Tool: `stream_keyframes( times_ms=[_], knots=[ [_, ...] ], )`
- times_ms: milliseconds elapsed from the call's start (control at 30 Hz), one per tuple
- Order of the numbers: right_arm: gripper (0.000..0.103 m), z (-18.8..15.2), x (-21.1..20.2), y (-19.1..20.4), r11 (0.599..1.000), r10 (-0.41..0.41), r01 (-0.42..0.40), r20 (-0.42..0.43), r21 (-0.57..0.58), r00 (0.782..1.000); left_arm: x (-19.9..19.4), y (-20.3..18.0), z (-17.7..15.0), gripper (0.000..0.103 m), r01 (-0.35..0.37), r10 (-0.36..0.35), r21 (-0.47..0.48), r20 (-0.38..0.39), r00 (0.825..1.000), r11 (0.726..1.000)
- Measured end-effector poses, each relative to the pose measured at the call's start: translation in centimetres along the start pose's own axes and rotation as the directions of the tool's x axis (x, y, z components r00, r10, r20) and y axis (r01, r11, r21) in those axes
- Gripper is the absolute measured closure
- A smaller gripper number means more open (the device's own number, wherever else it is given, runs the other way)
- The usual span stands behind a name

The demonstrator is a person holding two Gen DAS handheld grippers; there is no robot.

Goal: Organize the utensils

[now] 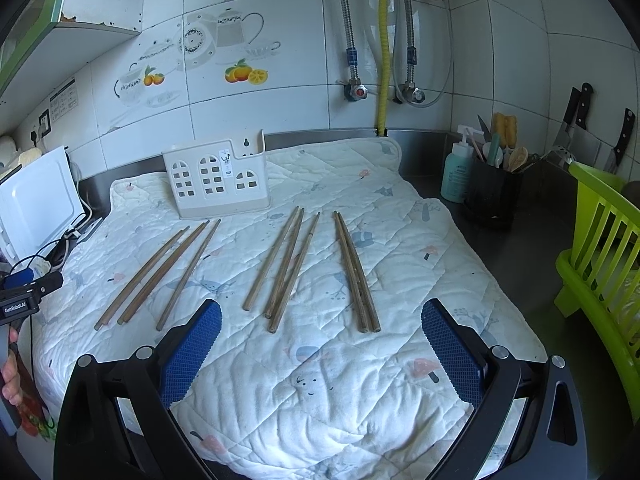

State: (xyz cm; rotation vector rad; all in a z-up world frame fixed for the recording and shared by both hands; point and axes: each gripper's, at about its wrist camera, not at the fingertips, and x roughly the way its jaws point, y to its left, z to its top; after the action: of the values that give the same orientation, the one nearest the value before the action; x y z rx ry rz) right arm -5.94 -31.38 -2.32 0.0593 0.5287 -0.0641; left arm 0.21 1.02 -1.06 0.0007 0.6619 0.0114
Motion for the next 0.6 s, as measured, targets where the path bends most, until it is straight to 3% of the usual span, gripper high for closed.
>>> stream_keyframes(
  times_ms=[267, 600],
  knots=[
    [0.006, 0.1, -0.2, -0.4, 1.0, -0.017, 0.017, 0.007, -0.001, 1.0, 0.3, 1.6, -0.1, 0.005, -0.009, 0.009, -0.025, -0.007, 1.0, 1.0],
    [0.006, -0.4, 0.6, -1.9, 0.999, -0.039, 0.04, -0.021, 0.026, 0.999, 1.4, 1.3, -1.1, 0.006, 0.031, -0.031, 0.002, -0.039, 0.999, 1.0]
  ],
)
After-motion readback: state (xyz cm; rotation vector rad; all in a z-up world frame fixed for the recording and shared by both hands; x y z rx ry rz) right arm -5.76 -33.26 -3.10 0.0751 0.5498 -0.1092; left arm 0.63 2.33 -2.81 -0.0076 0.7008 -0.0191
